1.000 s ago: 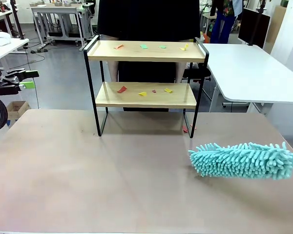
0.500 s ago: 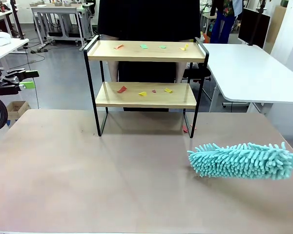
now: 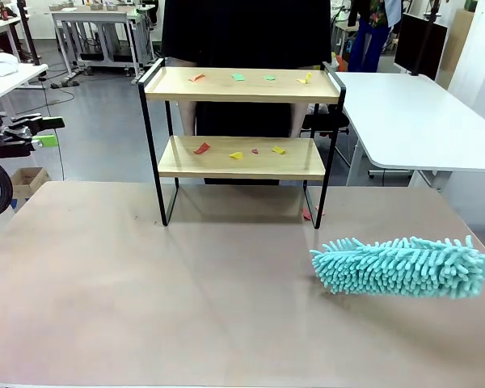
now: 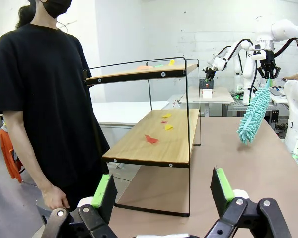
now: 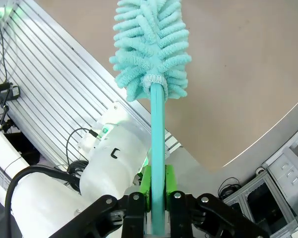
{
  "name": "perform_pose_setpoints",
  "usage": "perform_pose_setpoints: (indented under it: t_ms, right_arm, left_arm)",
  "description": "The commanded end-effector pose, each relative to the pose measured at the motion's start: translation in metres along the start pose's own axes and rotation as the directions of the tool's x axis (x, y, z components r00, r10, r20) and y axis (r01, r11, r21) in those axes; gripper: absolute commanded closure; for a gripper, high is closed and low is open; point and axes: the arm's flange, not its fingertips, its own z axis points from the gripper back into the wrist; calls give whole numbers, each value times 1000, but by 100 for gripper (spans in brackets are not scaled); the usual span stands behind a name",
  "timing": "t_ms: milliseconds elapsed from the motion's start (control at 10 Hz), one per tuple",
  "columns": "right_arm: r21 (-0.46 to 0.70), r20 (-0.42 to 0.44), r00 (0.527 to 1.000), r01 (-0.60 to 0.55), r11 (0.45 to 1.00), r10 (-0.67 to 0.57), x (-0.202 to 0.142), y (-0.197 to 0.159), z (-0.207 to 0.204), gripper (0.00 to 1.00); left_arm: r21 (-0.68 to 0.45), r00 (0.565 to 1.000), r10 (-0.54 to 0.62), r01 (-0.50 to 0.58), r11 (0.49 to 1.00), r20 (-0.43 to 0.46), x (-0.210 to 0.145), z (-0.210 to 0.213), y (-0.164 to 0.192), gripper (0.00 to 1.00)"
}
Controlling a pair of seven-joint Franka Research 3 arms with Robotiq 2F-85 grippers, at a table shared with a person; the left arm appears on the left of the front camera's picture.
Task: Clean the shelf.
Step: Clean the specific section of the Shelf indicated by the human with the Duster.
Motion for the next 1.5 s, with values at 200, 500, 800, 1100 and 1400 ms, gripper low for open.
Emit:
perform_pose_setpoints:
  t_ms: [200,500,800,1100,1400]
  right_arm:
    - [-3,-1,1000,13,1000,-13,0,0,0,87]
    - [-3,-1,1000,13,1000,-13,0,0,0,87]
    - [-3,-1,1000,13,1000,-13,0,0,0,87]
    - [-3,-1,1000,13,1000,-13,0,0,0,87]
    - [-3,-1,1000,13,1000,-13,0,0,0,87]
  left_arm:
    - [-4,1000,-12,12,1000,-1,2,0,-1,0]
    - [-4,1000,-12,12,1000,-1,2,0,-1,0]
    - [-4,1000,-12,12,1000,-1,2,0,-1,0]
    - [-4,1000,-12,12,1000,-1,2,0,-1,0]
    - [-4,1000,-12,12,1000,-1,2,0,-1,0]
